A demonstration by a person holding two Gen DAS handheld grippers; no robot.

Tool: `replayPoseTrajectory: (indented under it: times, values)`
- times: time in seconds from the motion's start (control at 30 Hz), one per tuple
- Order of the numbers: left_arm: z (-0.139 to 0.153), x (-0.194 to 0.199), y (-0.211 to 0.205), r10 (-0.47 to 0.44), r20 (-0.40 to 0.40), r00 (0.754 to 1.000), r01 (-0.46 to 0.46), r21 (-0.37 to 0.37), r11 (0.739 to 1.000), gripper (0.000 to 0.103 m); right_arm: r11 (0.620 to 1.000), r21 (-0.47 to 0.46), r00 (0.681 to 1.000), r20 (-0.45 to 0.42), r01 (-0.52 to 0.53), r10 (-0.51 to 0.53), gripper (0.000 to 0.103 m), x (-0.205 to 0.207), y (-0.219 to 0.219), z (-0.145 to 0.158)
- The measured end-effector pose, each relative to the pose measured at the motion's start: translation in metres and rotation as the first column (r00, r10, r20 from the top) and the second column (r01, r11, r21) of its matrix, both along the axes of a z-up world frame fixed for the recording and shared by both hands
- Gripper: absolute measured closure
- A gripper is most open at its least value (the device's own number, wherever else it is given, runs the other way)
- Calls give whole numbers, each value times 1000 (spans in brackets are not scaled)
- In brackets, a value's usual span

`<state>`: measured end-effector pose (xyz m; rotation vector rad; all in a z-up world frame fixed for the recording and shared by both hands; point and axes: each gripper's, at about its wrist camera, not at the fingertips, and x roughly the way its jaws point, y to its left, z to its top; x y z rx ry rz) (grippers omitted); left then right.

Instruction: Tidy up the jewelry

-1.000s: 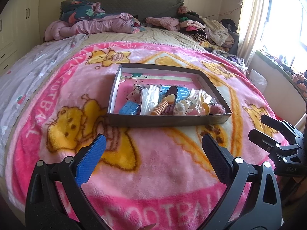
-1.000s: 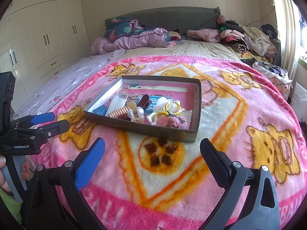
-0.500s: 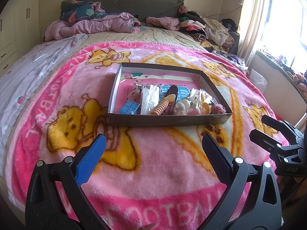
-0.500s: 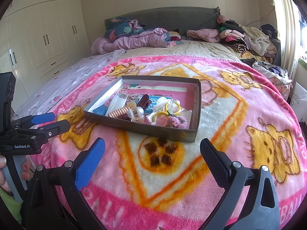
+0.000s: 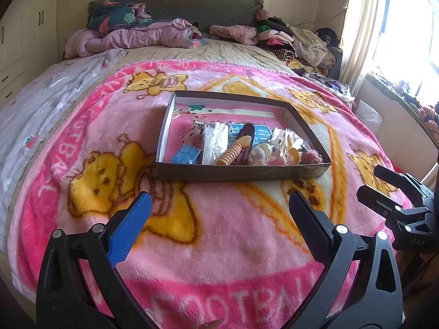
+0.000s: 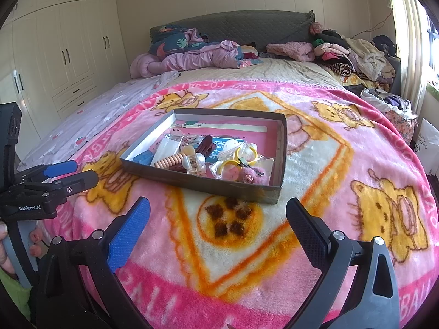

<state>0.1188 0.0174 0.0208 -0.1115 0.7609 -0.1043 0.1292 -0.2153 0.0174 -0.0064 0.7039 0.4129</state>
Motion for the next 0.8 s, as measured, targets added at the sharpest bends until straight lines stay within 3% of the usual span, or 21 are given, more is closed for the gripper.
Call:
replayPoseTrajectory:
  times: [0.3,0.53,0.67,0.73,0.8]
  values:
    - [0,0,-1,-4,-2,1000,4,-8,1000,11,1000,-2,1000,4,21,-21,6,3,-11,3]
    - [-15,13,22,108,-44,993,-108,-8,994,11,993,-4,993,-2,117,-117,6,17,-46,-1]
    - [-36,39,67,260,-89,961,-257,52,965,11,970,-40,970,-15,241,-241,6,53,-96,-17]
    - [-49,59,104,358,-109,927,-348,98,932,11,952,-64,951,-53,300,-304,6,82,-126,-32]
    - [-61,77,142,454,-118,883,-436,148,888,11,914,-145,917,-76,378,-391,6,120,-162,-55]
